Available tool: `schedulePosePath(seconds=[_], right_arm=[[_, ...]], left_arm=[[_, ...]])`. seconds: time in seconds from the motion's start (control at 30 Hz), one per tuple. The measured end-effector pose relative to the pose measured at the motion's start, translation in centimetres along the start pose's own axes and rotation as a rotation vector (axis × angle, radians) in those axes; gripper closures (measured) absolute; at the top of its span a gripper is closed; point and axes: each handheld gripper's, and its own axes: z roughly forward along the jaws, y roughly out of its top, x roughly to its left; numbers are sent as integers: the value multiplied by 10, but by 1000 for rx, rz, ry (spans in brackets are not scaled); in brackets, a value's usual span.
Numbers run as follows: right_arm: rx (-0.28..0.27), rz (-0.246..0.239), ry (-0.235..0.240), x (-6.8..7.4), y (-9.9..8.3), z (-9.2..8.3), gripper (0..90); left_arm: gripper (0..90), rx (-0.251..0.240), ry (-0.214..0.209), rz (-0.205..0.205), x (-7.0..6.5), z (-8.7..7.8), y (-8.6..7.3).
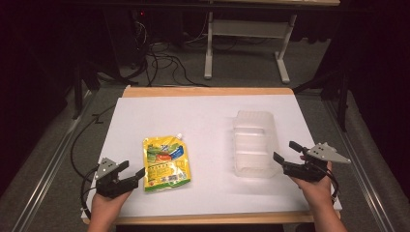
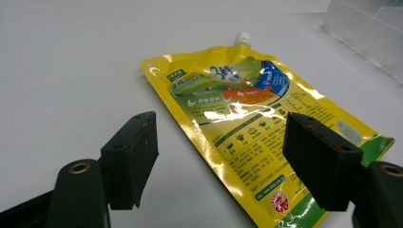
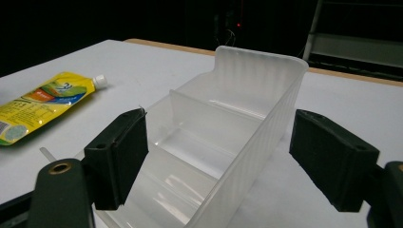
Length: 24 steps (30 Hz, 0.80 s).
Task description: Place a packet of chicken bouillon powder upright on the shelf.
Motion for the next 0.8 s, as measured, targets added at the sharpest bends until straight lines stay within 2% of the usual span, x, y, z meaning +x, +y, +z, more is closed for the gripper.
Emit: schedulePosePath(seconds=[0.37, 0.6, 0.8], right_arm=[[5, -8, -15, 1, -1, -4, 203], [6, 1, -28, 0, -2, -8, 205], [45, 21, -42, -1, -2, -2, 263]], left_arm=[[286, 11, -9, 10, 1, 5, 1], [288, 17, -12, -7, 4, 9, 2], [288, 21, -12, -7, 4, 6, 0]])
